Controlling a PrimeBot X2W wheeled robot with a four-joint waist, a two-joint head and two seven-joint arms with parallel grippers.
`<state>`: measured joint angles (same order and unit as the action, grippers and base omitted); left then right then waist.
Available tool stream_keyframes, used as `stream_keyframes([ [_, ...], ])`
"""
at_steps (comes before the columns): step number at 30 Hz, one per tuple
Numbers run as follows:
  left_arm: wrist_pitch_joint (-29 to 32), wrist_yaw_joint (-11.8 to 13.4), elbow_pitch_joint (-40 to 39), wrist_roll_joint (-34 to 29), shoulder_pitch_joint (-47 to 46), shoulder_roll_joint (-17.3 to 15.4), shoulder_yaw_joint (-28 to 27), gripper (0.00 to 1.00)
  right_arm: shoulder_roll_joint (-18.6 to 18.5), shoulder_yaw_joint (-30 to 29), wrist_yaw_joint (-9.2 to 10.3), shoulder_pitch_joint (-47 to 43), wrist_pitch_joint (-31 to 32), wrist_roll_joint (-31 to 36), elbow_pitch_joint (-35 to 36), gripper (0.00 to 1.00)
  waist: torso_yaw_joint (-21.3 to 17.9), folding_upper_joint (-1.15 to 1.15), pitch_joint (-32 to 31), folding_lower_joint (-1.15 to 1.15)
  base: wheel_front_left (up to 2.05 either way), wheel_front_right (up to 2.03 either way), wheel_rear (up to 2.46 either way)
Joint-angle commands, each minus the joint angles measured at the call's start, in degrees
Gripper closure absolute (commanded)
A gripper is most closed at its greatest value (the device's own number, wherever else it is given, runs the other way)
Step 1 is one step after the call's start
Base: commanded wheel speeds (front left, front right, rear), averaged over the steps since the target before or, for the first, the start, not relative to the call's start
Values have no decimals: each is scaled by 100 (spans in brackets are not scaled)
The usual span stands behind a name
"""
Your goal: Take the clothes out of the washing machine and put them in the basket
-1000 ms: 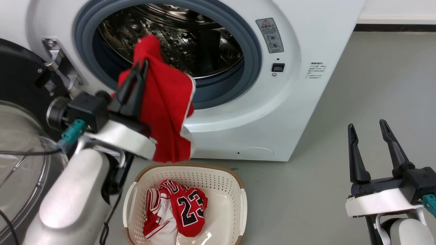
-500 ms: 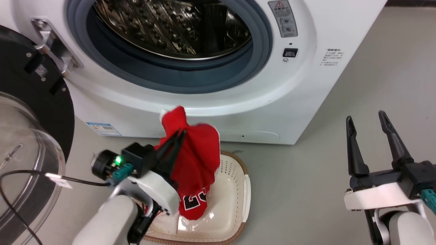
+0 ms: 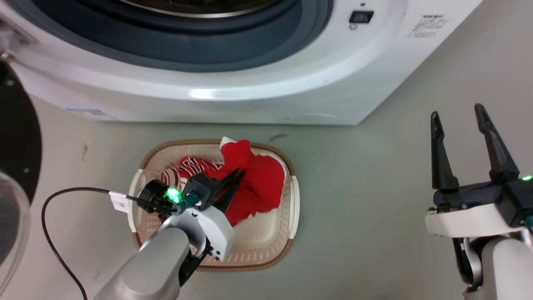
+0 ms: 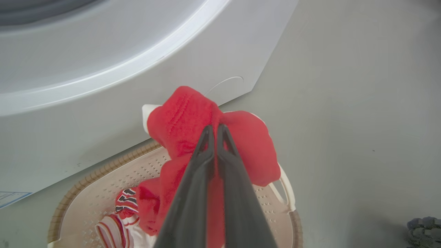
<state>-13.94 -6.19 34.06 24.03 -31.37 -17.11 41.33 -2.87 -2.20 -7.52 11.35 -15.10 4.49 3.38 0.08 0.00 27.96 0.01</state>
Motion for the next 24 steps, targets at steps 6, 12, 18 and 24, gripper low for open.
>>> stream_keyframes([
  [6,-110,-74,873,-85,-510,145,49,100,-1,-98,6,216,-10,105,172,0,-326,0,866,-1,0,0,0],
  [12,-135,-114,1481,-130,-934,249,13,100,2,-101,6,349,-10,63,397,0,-481,0,1354,-1,0,0,0],
  [18,-126,-118,1908,-224,-1239,351,-68,100,1,-79,6,435,-10,153,633,0,-557,0,1730,-1,0,0,0],
  [24,-127,-123,2684,-140,-1500,598,-57,100,1,-76,6,448,-9,205,755,0,-574,0,1937,-1,0,0,0],
])
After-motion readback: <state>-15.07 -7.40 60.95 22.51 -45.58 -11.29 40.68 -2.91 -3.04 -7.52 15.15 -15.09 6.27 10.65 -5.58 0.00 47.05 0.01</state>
